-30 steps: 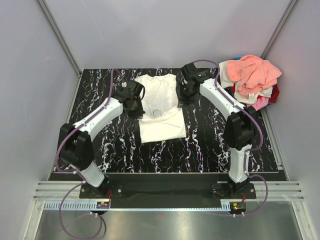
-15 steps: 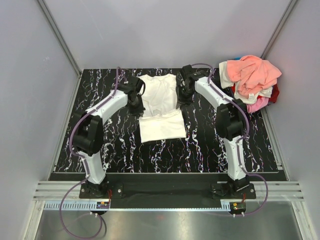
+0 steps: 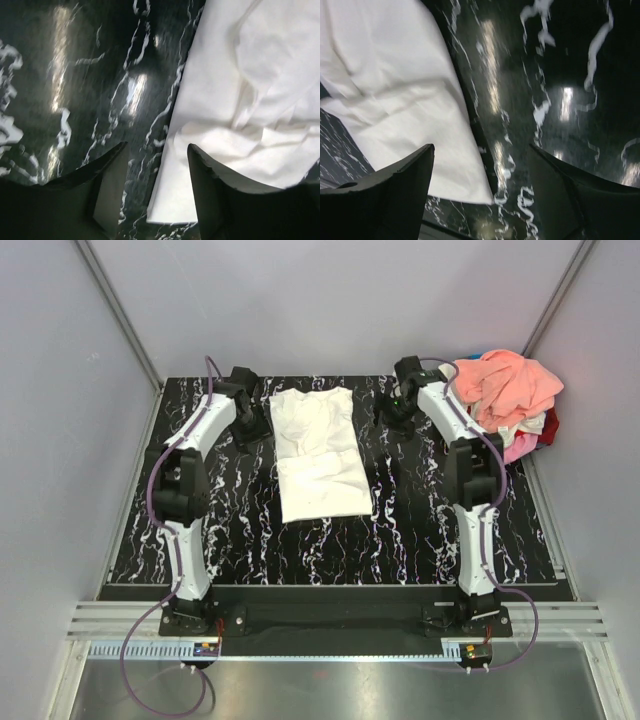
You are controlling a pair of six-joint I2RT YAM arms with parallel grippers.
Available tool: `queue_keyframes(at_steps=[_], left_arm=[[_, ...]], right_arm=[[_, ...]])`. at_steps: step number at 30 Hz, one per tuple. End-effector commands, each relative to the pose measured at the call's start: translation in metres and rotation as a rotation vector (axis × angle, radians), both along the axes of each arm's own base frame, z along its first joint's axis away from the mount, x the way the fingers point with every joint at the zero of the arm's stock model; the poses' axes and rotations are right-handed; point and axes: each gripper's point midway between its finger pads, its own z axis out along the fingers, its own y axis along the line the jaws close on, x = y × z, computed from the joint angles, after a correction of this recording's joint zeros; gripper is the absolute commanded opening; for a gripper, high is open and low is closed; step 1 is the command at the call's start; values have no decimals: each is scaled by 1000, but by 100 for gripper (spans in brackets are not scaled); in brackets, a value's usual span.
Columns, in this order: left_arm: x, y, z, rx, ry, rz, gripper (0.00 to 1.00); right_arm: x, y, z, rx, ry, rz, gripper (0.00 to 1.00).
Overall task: Fold and stack the t-shirts
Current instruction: Fold the tshirt
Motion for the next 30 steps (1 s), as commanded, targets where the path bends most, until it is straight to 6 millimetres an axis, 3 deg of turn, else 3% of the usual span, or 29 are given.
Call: queue_keyframes(at_steps=[1,2,3,4,6,7,9,10,12,13,16,30], left_arm=[[-33,-2,54,-19,-138,-18,57],[-35,-5,54,-41,-168,-19,57],[-43,-8,53,-50,-175,-22,57],[-67,-11,45,-62,-158,-40,57],[-82,-24,53,-122,-222,-68,57],[-105,-23,30,-126,-169,-72,57],[-117,-33,35,-190,-234,-75,57],[-139,-34,14,-213,-185,-88,57],[-150,-45,16,-261,-231,-99,58],[-161,-46,2,-264,-214,-99,58],[-181,-55,-14,-279,-205,-137,58],[-181,-62,-56,-297,-177,-121,57]], right_arm=[[-48,5,28,42,-42,28,82],[-51,7,29,61,-66,22,82],[-62,6,42,88,-86,11,82],[-87,5,20,104,-12,13,82],[-100,9,24,161,-36,7,81],[-123,10,3,183,33,15,80],[-136,13,-1,224,34,16,77],[-155,13,-14,248,88,24,74],[-165,17,-18,279,85,28,72],[-175,16,-28,287,106,29,70],[-194,14,-43,283,144,15,68],[-182,29,-56,259,128,1,51]])
